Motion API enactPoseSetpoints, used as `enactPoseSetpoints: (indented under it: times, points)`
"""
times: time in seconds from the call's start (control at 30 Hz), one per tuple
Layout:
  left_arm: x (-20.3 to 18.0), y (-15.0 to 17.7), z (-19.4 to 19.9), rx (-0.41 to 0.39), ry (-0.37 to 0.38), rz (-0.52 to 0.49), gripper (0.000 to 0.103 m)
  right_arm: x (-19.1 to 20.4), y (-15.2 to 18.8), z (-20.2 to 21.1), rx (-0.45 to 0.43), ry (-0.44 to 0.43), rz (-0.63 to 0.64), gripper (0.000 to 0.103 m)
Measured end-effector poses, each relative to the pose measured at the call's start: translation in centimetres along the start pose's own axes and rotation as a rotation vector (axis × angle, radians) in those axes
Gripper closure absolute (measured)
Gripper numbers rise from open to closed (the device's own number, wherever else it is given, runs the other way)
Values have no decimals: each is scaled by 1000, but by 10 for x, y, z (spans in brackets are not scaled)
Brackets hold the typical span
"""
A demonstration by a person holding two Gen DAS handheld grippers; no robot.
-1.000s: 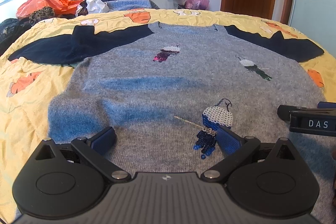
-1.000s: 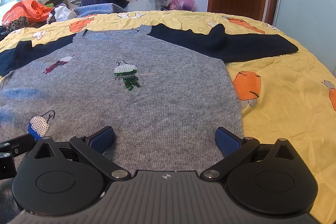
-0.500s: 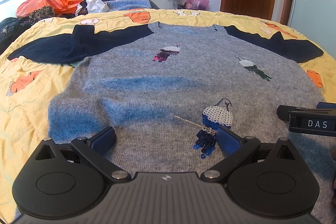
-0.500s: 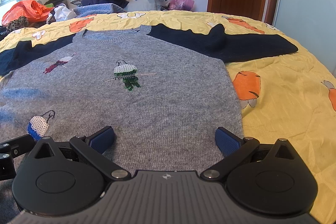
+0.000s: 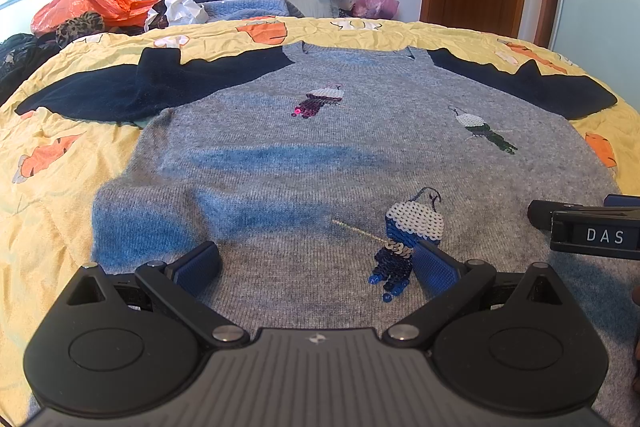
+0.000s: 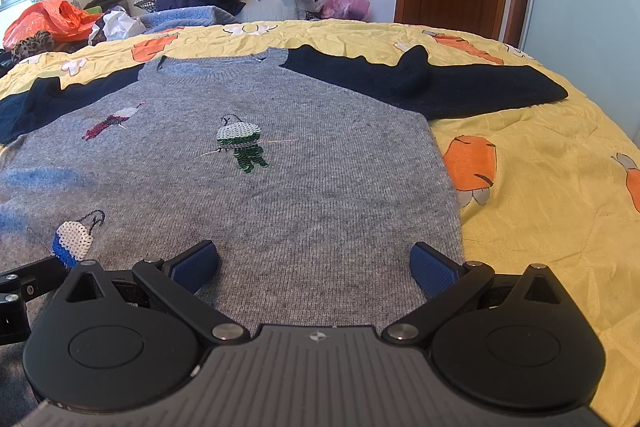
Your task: Fold small clothes
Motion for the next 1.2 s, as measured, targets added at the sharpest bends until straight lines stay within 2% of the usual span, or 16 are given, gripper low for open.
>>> enactPoseSetpoints:
  times: [0.33,0.5,0.6,0.7,0.8,0.87,0.97,1.03,1.1,1.2]
  points:
    - [0,0,0,0,1,0,0,-3,-1,-1,12,-18,5,0]
    - [0,0,0,0,1,0,0,-30,-25,0,23,-139,-10,0]
    - [0,0,0,0,0,0,0,-73,-55,0,-48,-190,-94,0]
    - [0,0,0,0,1,0,0,-135,-88,-7,-153,-264,-244,0]
    - [0,0,0,0,1,1,0,-210,-115,-24,-258,-255,-470,1]
    - [0,0,0,0,1,1,0,-259,-127,-40,-316,-218,-593,1]
    - [-1,0,0,0,1,1,0,-321,-134,-67,-347,-142,-734,1]
    - [-1,0,0,0,1,1,0,-353,-130,-87,-341,-116,-822,6]
    - [-1,0,0,0,2,1,0,-380,-124,-107,-322,-119,-910,9]
    - [-1,0,0,0,1,0,0,-396,-117,-130,-320,-132,-980,15]
Point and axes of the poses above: each gripper's, at about its wrist camera, not at the fingertips, and z roughly against the way its jaws point, x to its left, y to its underside, the point moved 2 cm from there along -z, roughly the way its jaws point, and after that the axes turned 4 degrees about -y, right-handed, at the moved point
